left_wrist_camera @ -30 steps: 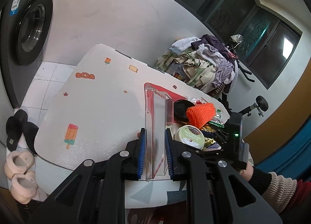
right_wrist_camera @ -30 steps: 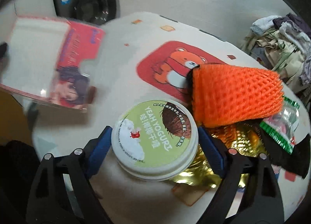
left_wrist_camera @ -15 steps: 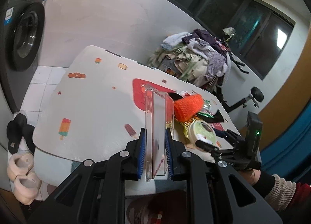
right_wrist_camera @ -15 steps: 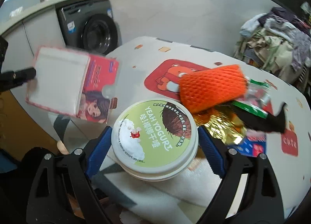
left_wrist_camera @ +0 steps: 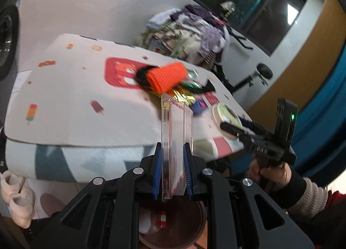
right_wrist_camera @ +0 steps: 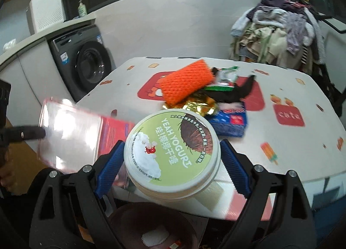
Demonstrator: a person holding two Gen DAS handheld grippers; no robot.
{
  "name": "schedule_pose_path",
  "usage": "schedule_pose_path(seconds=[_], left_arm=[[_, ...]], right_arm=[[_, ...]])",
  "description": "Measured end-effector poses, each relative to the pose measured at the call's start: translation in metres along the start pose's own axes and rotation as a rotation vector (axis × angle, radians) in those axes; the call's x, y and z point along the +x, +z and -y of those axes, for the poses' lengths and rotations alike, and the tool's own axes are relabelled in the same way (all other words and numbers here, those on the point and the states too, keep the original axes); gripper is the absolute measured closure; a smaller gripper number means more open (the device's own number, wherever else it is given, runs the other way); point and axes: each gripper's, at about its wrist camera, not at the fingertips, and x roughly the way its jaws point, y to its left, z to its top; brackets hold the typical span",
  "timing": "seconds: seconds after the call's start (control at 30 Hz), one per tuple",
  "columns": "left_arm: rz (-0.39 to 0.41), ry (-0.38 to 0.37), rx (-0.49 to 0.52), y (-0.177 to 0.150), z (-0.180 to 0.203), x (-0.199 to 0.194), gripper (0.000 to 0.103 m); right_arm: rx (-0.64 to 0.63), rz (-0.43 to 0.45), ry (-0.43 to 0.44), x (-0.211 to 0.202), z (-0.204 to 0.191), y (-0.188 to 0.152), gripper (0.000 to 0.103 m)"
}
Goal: Collect trash
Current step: 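Carry the card holder down into the brown bin and open the left gripper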
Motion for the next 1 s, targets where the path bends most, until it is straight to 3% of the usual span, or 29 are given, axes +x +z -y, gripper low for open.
schedule_pose_path(seconds=[0.37, 0.6, 1.0], left_arm=[[-0.181, -0.052, 0.088, -0.043, 0.027, 0.041, 0.084], [-0.374, -0.027, 0.177, -0.077, 0.029, 0.092, 0.084], [-0.606, 0.054, 0.319, -0.111, 0.030, 0.178, 0.084]], right_arm=[[0.052, 0.031, -0.049, -0.034, 0.021, -0.041, 0.017], [0.085, 0.017, -0.031, -0.034, 0.023, -0.068, 0.017], [0.137, -0.006, -0.003, -0.015, 0.033, -0.088, 0.017]])
